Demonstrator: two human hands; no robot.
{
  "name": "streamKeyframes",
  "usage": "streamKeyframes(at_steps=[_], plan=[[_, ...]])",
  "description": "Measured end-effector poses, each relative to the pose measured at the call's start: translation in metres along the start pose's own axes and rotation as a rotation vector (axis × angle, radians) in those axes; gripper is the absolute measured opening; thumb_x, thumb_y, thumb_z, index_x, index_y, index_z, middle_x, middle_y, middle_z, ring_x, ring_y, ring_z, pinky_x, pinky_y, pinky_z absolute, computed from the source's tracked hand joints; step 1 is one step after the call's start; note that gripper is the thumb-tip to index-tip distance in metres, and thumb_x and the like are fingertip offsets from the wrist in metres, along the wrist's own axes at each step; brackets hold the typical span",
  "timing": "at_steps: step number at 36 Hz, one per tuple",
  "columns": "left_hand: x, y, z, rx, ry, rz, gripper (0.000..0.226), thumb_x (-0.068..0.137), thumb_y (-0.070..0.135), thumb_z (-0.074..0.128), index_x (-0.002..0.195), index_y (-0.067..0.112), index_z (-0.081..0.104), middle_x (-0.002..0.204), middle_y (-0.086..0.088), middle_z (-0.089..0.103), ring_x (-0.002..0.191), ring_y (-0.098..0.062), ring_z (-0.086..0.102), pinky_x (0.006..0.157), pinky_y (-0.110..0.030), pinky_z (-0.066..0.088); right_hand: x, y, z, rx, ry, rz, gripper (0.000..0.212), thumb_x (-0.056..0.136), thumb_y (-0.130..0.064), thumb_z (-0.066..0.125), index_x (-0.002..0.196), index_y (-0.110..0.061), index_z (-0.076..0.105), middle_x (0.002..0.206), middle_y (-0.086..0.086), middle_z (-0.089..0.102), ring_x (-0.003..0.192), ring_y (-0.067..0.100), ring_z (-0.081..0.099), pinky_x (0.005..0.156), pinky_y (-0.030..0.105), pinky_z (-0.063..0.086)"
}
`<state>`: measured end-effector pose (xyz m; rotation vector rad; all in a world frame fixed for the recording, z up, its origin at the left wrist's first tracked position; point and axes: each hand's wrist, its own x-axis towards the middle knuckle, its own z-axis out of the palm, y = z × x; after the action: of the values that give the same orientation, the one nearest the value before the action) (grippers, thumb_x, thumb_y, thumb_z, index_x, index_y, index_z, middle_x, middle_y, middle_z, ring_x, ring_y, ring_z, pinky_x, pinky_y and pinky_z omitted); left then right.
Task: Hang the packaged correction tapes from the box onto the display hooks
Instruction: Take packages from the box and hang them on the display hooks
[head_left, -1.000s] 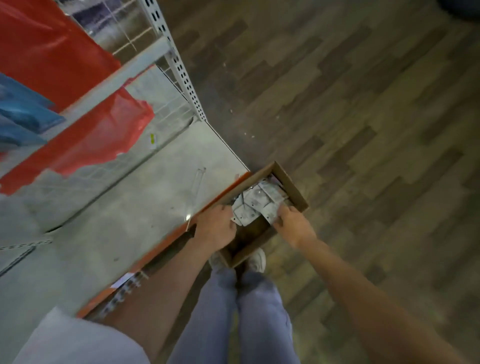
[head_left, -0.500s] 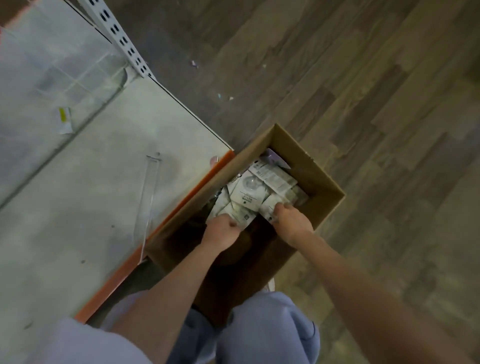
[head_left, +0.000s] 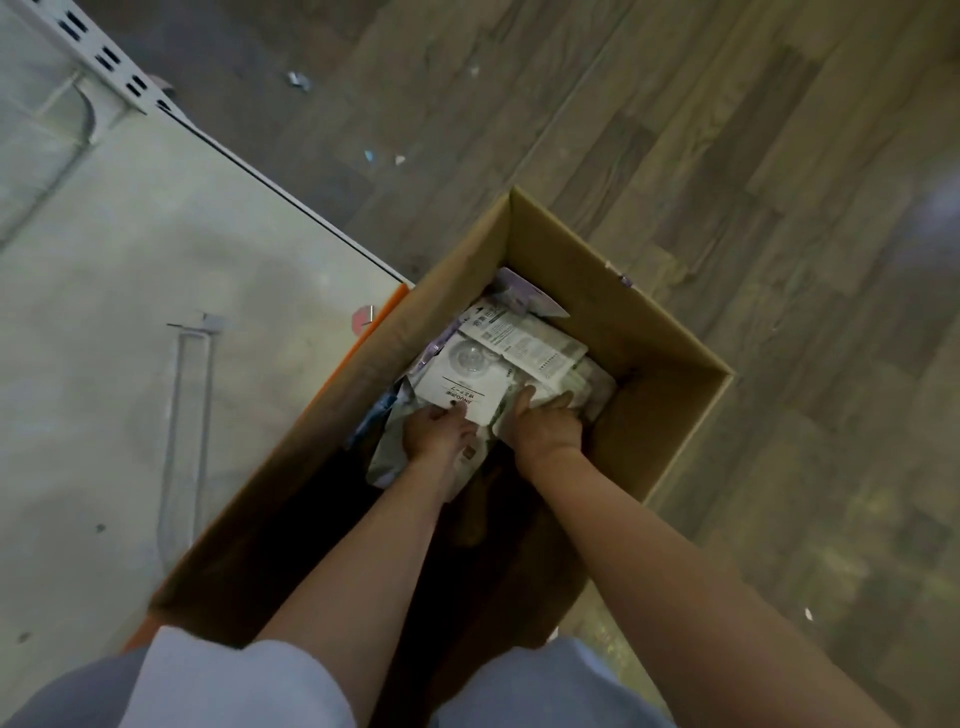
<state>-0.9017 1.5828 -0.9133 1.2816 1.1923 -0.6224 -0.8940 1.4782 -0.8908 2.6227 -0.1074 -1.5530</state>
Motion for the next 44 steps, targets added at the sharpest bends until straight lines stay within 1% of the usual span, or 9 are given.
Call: streamKeyframes(at_steps=[6,10,13,19,23,26,31,37,44], plan=[[-0.047,0.017,-0.012,-0.027,-0.032,0.099,0.025,0.092,-0.007,0.044,0.109,0.006,0.056,0.103,-0.017,0.064,0.084,-0.025,0.064,0.056,-0.022,0.054,-0.047,-0.010,0.000,0.080,0.128,-0.206,0.053,0.098,-0.002,0.040,0.143,0.011,0.016,0.133,0.023,0.052,0.121,0.039,0.052,0.092,0.043,0.046],[-0.092,0.031,-0.030,-0.055,0.018,0.071,0.031,0.092,-0.007,0.044,0.117,0.007,0.056,0.104,-0.015,0.064,0.080,-0.022,0.065,0.058,-0.026,0.057,-0.102,-0.009,-0.011,0.213,0.090,-0.203,0.034,0.095,0.000,0.044,0.128,0.001,0.039,0.123,0.017,0.059,0.112,0.034,0.059,0.084,0.039,0.048],[-0.129,0.038,-0.046,0.037,0.085,0.034,0.023,0.090,-0.001,0.052,0.109,0.009,0.059,0.110,-0.017,0.065,0.088,-0.027,0.066,0.083,-0.042,0.057,-0.145,-0.006,-0.023,0.293,0.028,-0.175,0.035,0.094,0.004,0.043,0.128,0.001,0.038,0.124,0.019,0.058,0.114,0.035,0.058,0.086,0.038,0.047],[-0.220,0.057,-0.077,0.148,0.093,0.040,0.026,0.093,0.004,0.052,0.116,0.014,0.059,0.109,-0.008,0.065,0.099,-0.024,0.064,0.089,-0.043,0.055,-0.223,0.007,-0.054,0.371,-0.017,-0.160,0.052,0.094,0.004,0.045,0.142,-0.001,0.025,0.127,0.021,0.052,0.115,0.035,0.056,0.088,0.037,0.048],[-0.280,0.080,-0.088,0.336,0.082,0.169,0.017,0.093,0.009,0.054,0.107,0.019,0.057,0.109,-0.001,0.063,0.099,-0.020,0.062,0.087,-0.042,0.056,-0.274,0.020,-0.082,0.441,-0.015,-0.143,0.054,0.094,0.002,0.045,0.143,-0.003,0.024,0.126,0.022,0.052,0.113,0.036,0.056,0.090,0.038,0.047],[-0.322,0.100,-0.092,0.600,0.119,0.313,0.003,0.094,0.014,0.055,0.092,0.014,0.052,0.085,0.004,0.057,0.080,-0.012,0.056,0.074,-0.024,0.050,-0.308,0.029,-0.103,0.465,0.013,-0.151,0.054,0.093,0.004,0.042,0.144,-0.004,0.024,0.125,0.023,0.053,0.114,0.036,0.055,0.091,0.039,0.046],[-0.381,0.130,-0.105,0.889,0.067,0.448,0.026,0.093,0.019,0.058,0.071,0.020,0.044,0.067,0.006,0.045,0.067,-0.012,0.048,0.067,-0.022,0.040,-0.354,0.041,-0.135,0.641,0.062,-0.122,0.049,0.095,0.002,0.032,0.143,-0.008,0.030,0.124,0.024,0.053,0.108,0.036,0.057,0.087,0.041,0.049],[-0.437,0.158,-0.130,0.960,0.091,0.545,0.024,0.091,0.026,0.062,0.074,0.022,0.045,0.069,0.008,0.048,0.062,-0.007,0.049,0.055,-0.013,0.037,-0.405,0.036,-0.163,0.810,0.177,-0.190,0.038,0.103,-0.015,0.033,0.142,-0.014,0.035,0.132,0.011,0.052,0.112,0.023,0.057,0.092,0.030,0.051],[-0.485,0.163,-0.163,0.976,0.130,0.614,0.017,0.096,0.028,0.053,0.099,0.017,0.041,0.088,0.000,0.051,0.074,-0.012,0.051,0.056,-0.016,0.040,-0.456,0.013,-0.175,0.758,0.302,-0.324,0.033,0.102,-0.022,0.041,0.134,-0.012,0.044,0.128,0.008,0.058,0.110,0.022,0.061,0.097,0.035,0.051]])
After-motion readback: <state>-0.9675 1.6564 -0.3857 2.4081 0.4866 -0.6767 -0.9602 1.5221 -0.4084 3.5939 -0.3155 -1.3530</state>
